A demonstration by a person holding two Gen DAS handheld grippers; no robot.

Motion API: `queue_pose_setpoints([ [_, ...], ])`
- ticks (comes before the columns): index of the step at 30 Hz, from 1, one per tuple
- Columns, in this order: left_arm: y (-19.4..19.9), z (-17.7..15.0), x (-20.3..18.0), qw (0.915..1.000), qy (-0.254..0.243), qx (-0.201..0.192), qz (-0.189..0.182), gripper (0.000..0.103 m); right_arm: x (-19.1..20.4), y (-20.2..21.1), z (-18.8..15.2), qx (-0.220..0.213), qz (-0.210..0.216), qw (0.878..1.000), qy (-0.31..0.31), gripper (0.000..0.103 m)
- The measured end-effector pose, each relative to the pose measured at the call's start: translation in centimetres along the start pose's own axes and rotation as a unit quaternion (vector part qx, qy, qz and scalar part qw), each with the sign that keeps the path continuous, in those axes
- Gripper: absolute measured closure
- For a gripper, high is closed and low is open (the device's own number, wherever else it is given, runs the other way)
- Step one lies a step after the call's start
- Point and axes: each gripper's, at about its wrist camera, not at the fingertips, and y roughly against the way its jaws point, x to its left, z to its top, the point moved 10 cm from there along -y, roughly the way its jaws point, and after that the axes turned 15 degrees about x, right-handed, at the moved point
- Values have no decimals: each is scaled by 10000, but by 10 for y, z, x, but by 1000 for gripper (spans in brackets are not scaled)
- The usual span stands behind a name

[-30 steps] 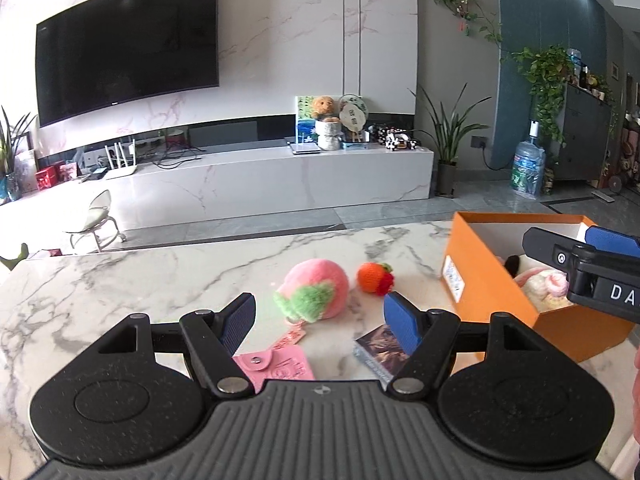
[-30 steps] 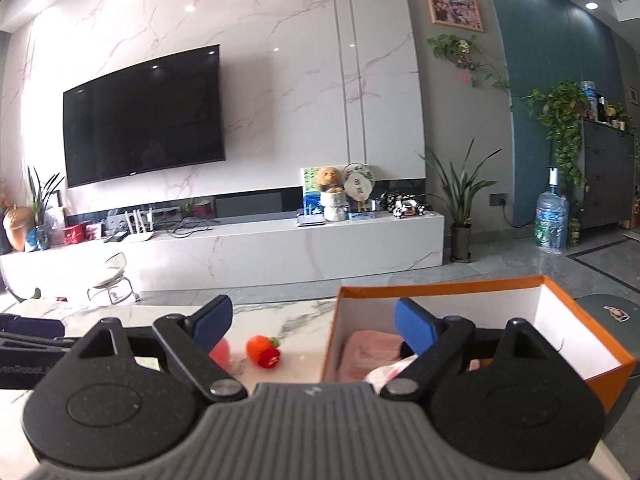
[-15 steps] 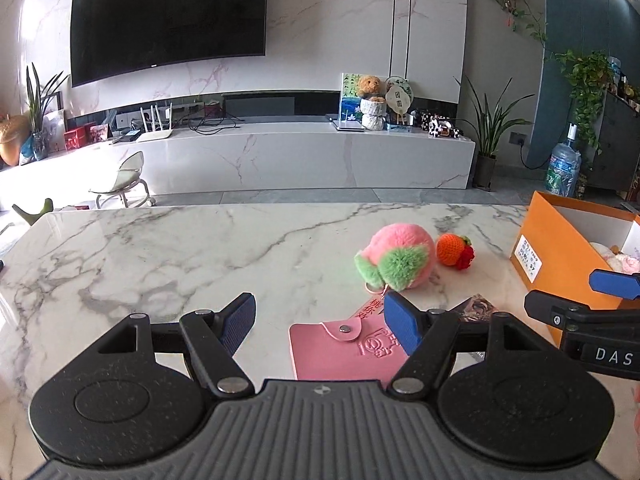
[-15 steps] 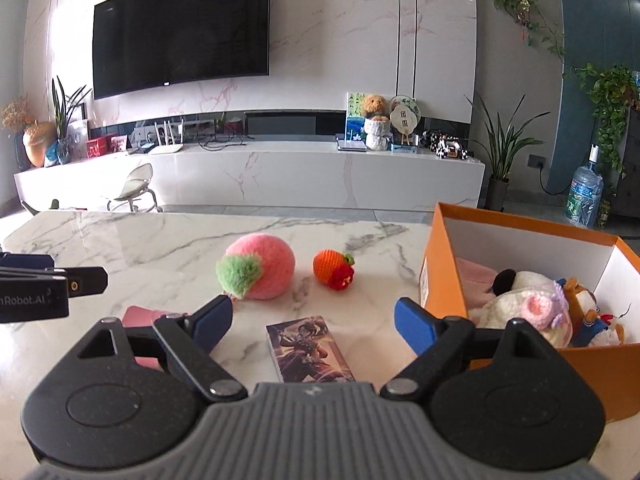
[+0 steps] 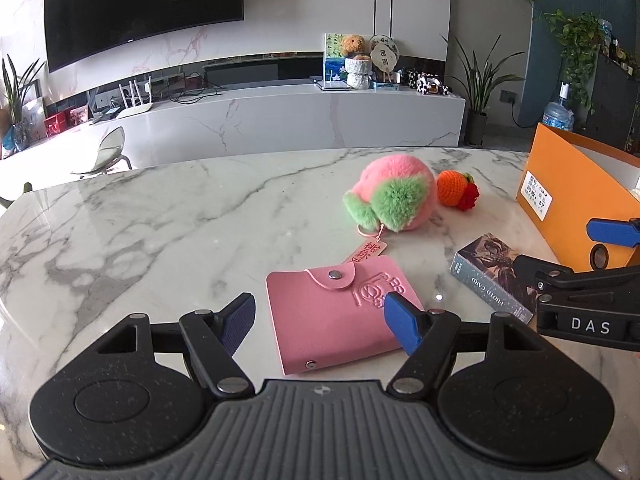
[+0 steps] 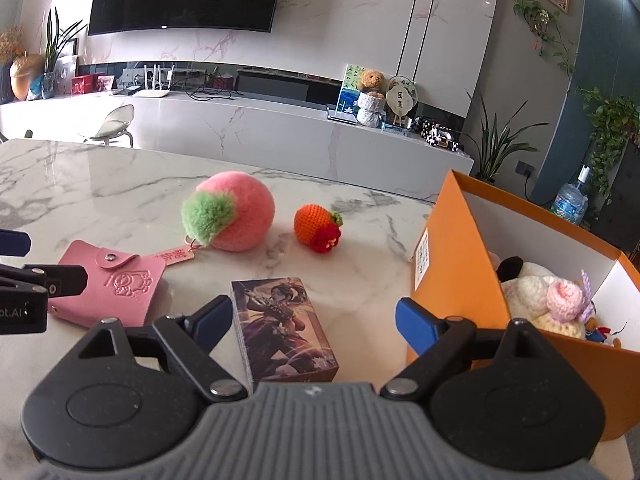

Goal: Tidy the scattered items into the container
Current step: 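Move both tools back from the box toward the pink ball and strawberry, then grasp the pink pompom ball with the left tool while the right tool grasps the crocheted strawberry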

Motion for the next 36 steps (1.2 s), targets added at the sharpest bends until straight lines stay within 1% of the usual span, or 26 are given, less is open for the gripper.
queue_pose_setpoints([
  [5,-7,-2,1,9999,55,120,-21,19,21,-2,2,-27,35,9994,357,15],
  [8,-12,-3,4,9997,121,198,21,18,26,-13,3,98,-52,9988,472,15],
  [10,-16,-5,8,9993,238,278,-3,18,25,-24,3,224,-113,9986,470,15],
  [15,-22,-7,12,9974,527,448,-189,18,24,-48,4,495,-70,9980,381,15],
  [17,-21,-7,14,9974,570,414,-156,18,24,-55,3,591,-22,9976,369,15],
  [19,-19,-5,14,9978,550,351,-80,18,24,-61,2,688,33,9970,352,20],
  [20,-17,-3,14,9982,496,325,-61,18,24,-62,2,731,46,9967,344,25],
  [21,-15,0,12,9986,430,290,-62,18,24,-63,2,773,54,9964,337,26],
  [24,-9,12,7,9995,237,175,-150,18,25,-56,13,670,69,9968,432,26],
  [27,-8,27,-1,9994,4,48,-330,18,24,-50,33,557,124,9968,563,26],
  [30,-8,43,-11,9983,-398,-81,-427,18,18,-46,53,559,199,9948,823,26],
  [32,-12,54,-20,9967,-644,-81,-487,18,11,-45,63,622,225,9922,1053,26],
  [33,-16,60,-25,9957,-771,-64,-506,18,7,-44,69,661,274,9909,1138,28],
  [36,-28,78,-41,9921,-1142,4,-517,14,-5,-48,84,912,550,9854,1331,29],
])
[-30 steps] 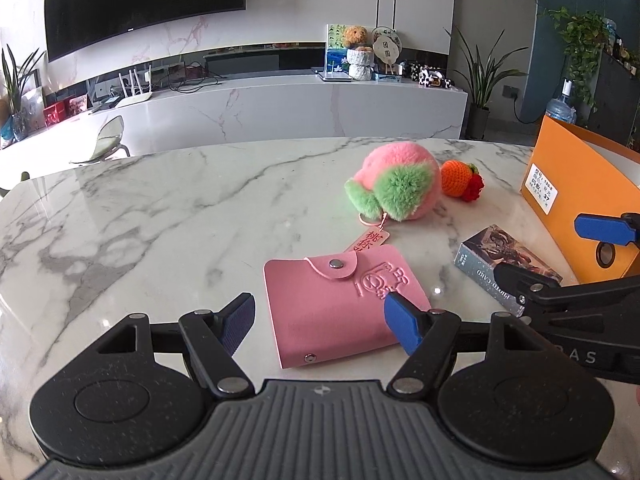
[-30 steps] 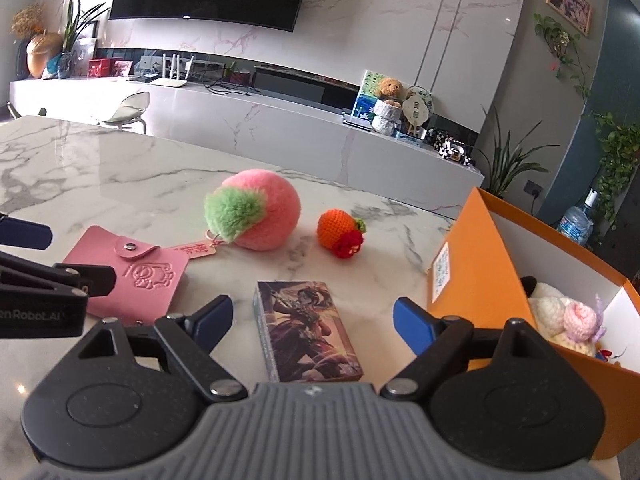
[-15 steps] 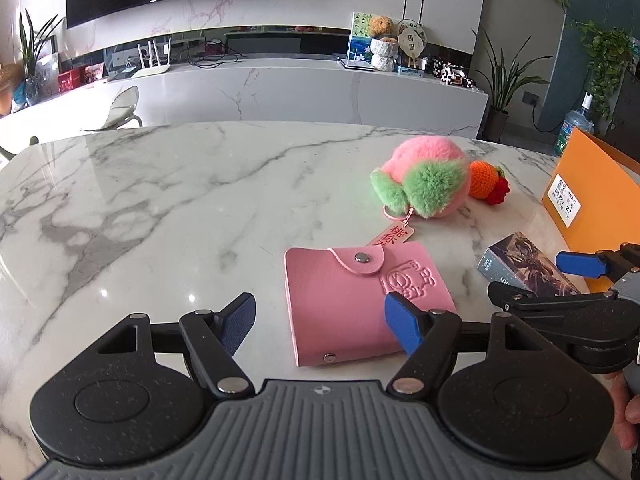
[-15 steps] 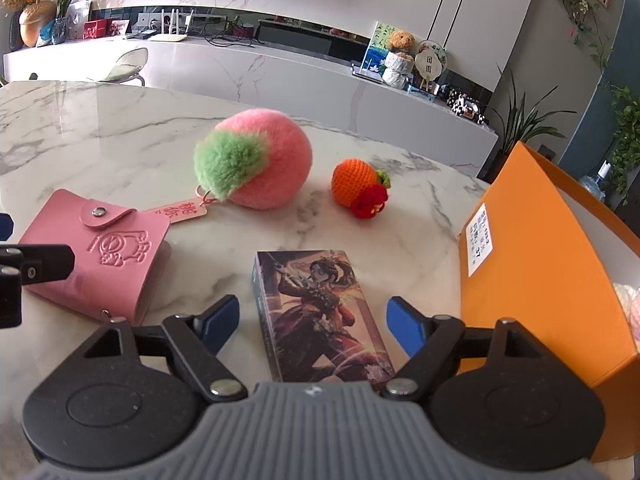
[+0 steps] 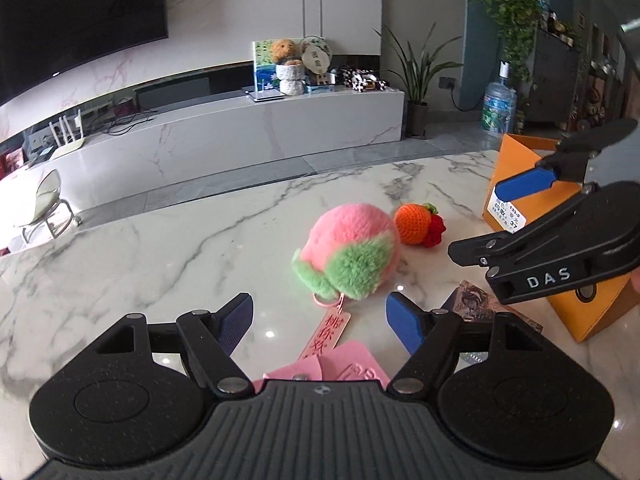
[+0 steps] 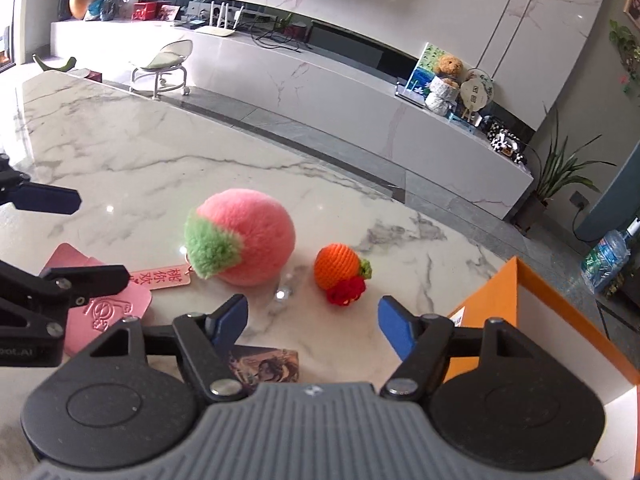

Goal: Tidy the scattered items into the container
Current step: 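Grasp the pink pompom ball with the left tool while the right tool grasps the crocheted strawberry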

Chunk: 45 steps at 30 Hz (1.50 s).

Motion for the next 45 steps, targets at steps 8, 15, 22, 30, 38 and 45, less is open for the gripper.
queue_pose_setpoints([
  [8,-40,33,-21,9957,-734,545,-142,14,-22,-23,20,889,692,9924,498,35],
  [15,-69,42,-39,9784,-1841,933,-107,14,-12,-53,31,1294,821,9711,1832,35],
  [22,-92,49,-45,9701,-2150,1088,-304,14,-16,-81,43,1594,807,9585,2222,35],
  [30,-112,56,-42,9637,-2234,1413,-371,18,-18,-105,50,1724,958,9548,2223,46],
  [38,-127,57,-37,9655,-1931,1689,-440,38,-22,-116,49,1700,1003,9583,2068,52],
  [45,-121,56,-33,9712,-1659,1647,-459,51,-22,-118,48,1627,1008,9619,1954,55],
])
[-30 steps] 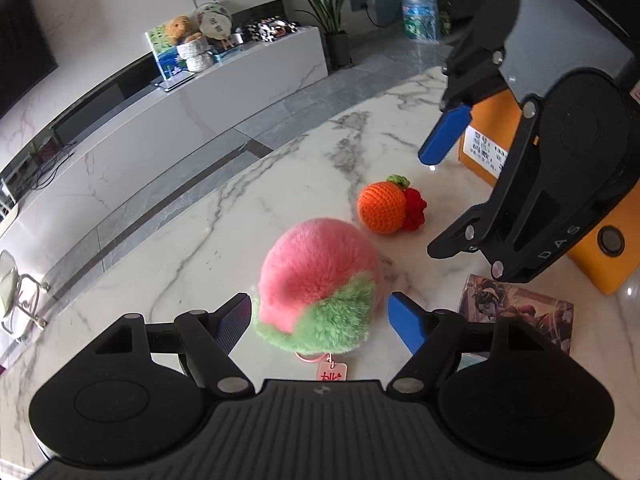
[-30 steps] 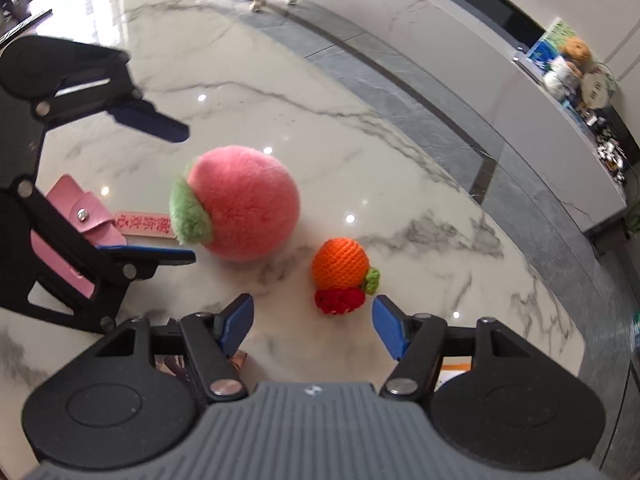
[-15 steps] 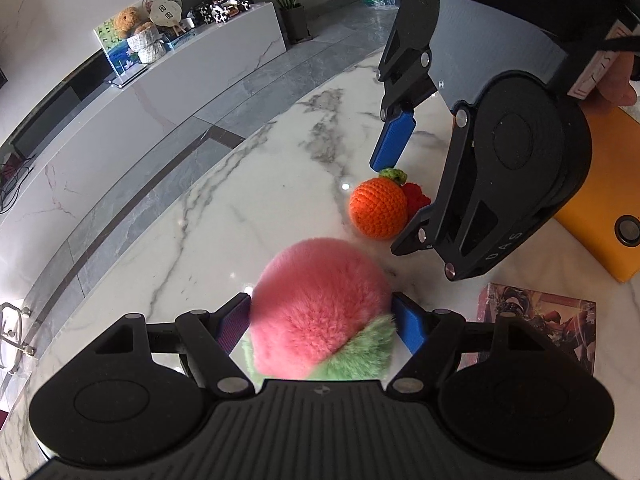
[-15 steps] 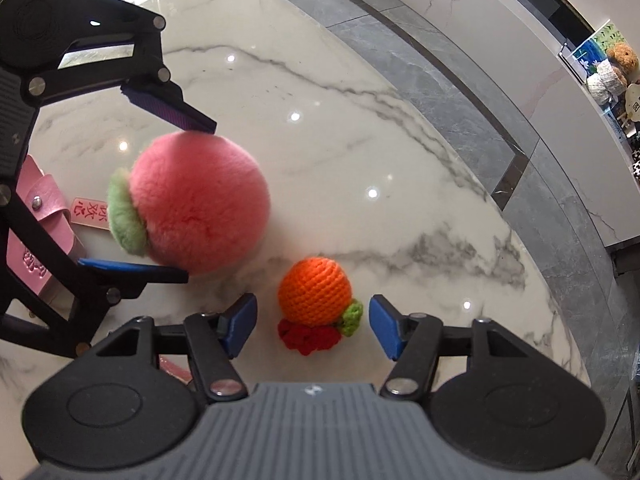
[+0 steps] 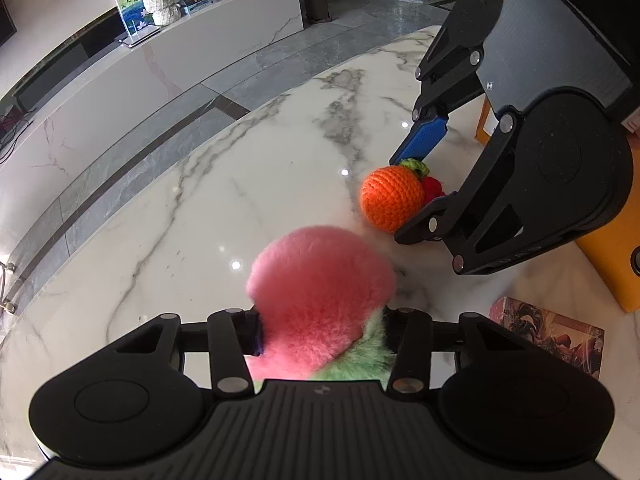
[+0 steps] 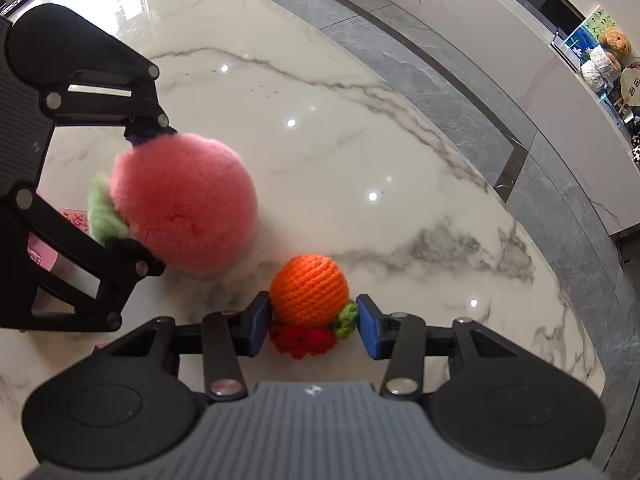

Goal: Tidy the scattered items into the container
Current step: 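Grasp the pink pompom ball with the left tool while the right tool grasps the crocheted strawberry, then carry the pink ball with the left tool while the right tool carries the strawberry over the box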

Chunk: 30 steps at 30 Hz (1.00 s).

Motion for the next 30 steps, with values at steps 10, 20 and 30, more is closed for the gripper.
queue_pose_setpoints([
  [10,38,-14,2,9995,199,-159,181,53,11,31,-6,-269,-6,9996,-100,55],
  [20,102,-33,-21,9978,53,-402,524,53,43,96,-32,-625,-168,9979,68,55],
  [30,158,-36,-67,9935,-315,-640,890,53,67,155,-80,-966,-437,9944,34,55],
])
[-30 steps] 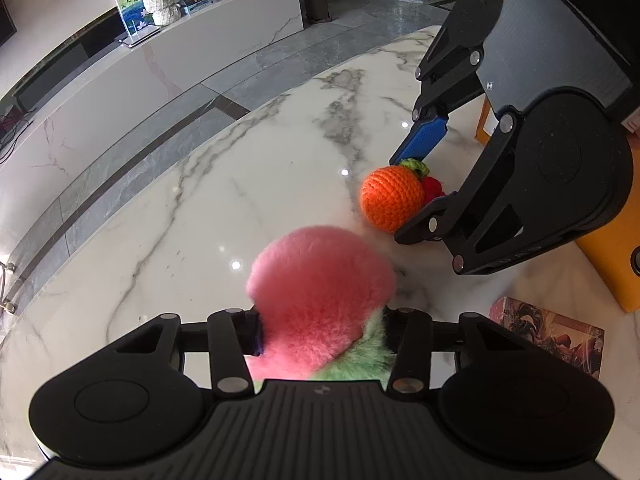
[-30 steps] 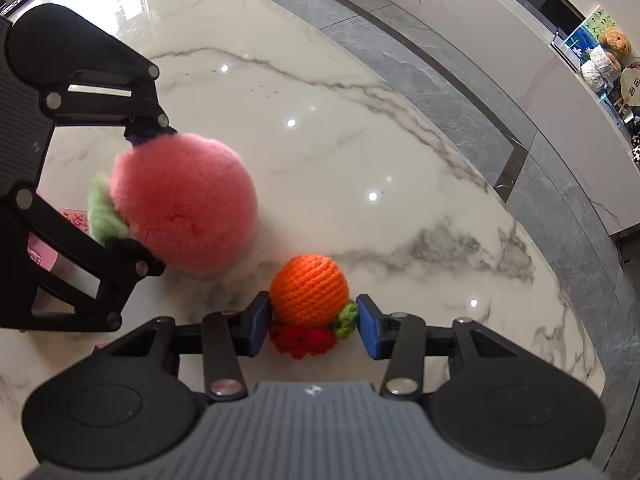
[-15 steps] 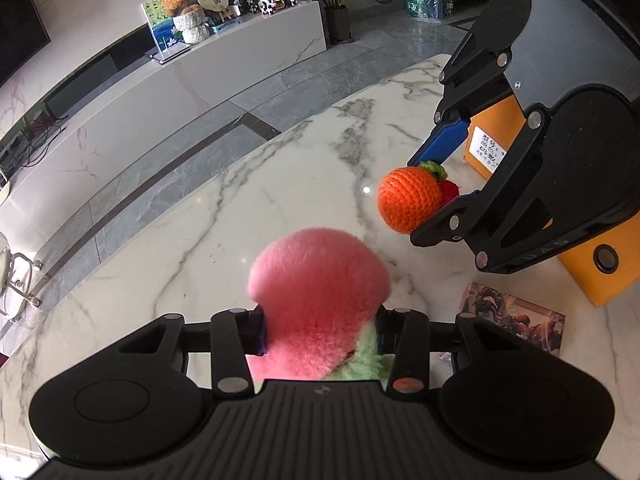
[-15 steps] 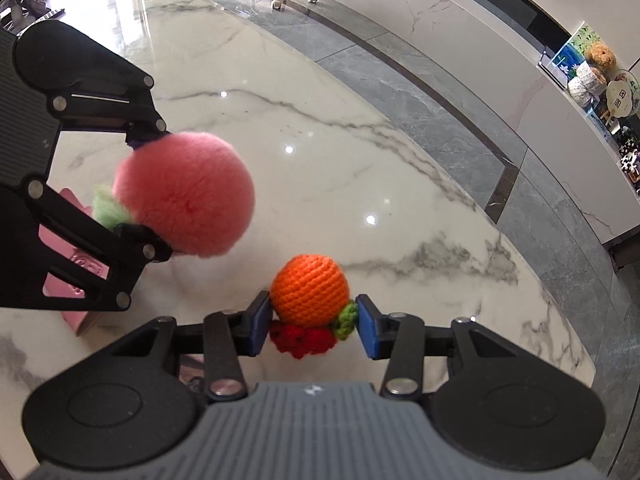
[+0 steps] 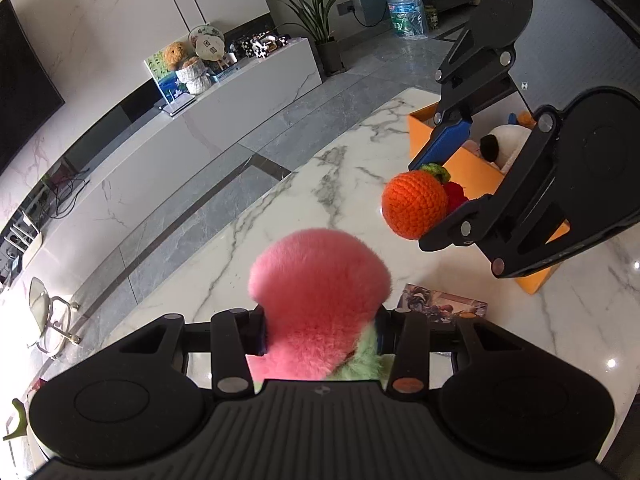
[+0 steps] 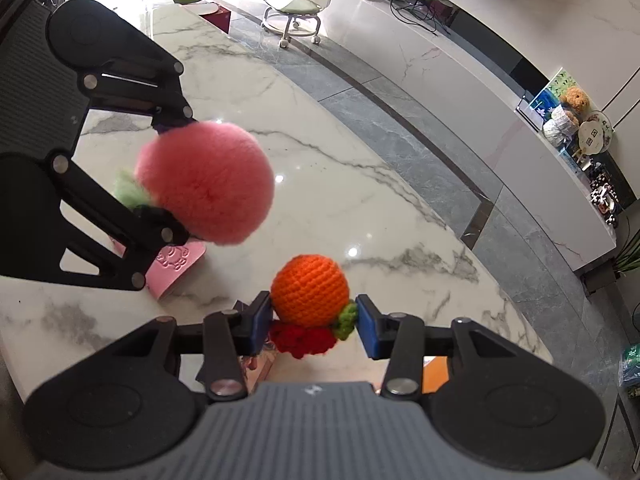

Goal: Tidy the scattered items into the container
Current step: 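Carry the pink ball with the left tool while the right tool carries the strawberry over the box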

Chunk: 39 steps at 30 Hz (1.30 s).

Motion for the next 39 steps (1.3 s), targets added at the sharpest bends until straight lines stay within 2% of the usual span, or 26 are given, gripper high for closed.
queue_pose_setpoints([
  [14,56,44,-79,9965,-677,-445,189,53,-16,61,-85,-153,-476,9980,-392,55],
  [25,77,113,-142,9894,-1141,-898,-35,53,-68,82,-166,-20,-772,9921,-989,55],
  [31,71,148,-173,9856,-1304,-1024,-338,53,-104,80,-203,113,-752,9869,-1421,55],
  [39,31,159,-222,9787,-1706,-883,-720,53,-134,39,-241,427,-514,9828,-1720,55],
])
